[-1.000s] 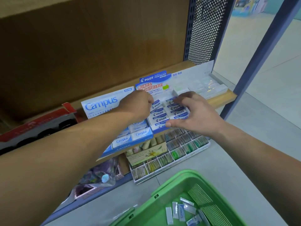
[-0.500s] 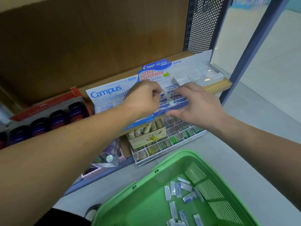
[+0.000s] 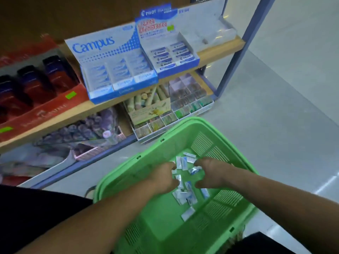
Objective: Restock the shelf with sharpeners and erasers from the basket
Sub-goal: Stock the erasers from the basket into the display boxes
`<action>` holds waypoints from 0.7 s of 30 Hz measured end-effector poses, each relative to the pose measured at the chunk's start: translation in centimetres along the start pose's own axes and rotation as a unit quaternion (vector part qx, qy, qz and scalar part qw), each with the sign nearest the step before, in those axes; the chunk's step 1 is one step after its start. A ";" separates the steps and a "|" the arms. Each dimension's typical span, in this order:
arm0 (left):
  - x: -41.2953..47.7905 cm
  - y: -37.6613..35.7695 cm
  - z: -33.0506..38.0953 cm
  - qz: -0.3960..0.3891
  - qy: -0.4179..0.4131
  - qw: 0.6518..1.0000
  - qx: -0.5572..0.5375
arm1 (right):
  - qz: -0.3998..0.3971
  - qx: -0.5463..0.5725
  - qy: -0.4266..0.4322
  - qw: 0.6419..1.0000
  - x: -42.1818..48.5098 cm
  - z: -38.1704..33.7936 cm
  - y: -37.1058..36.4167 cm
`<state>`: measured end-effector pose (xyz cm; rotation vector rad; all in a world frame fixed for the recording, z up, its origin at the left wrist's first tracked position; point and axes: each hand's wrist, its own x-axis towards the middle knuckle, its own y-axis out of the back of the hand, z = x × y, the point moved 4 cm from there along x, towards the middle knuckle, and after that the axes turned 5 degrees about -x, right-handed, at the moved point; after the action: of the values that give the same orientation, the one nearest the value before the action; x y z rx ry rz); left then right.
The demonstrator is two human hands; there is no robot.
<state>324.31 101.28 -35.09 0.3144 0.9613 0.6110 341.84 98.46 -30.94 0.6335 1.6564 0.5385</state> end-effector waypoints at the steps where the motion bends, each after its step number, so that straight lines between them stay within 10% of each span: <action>1: 0.6 -0.7 -0.8 0.008 0.008 1.000 -0.001 | 0.010 0.023 -0.007 1.000 1.4 0.5 -0.4; 14: 7.1 -7.5 -4.3 0.098 0.010 0.994 -0.038 | 0.072 -0.105 0.023 0.992 9.4 1.8 -7.5; 21: 7.3 -8.2 -4.3 0.141 0.023 0.987 -0.070 | 0.047 0.061 -0.021 0.997 10.3 2.1 -7.6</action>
<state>326.62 99.22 -46.46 0.3136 0.9200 0.9451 341.76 99.74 -43.86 0.8104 1.6351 0.4898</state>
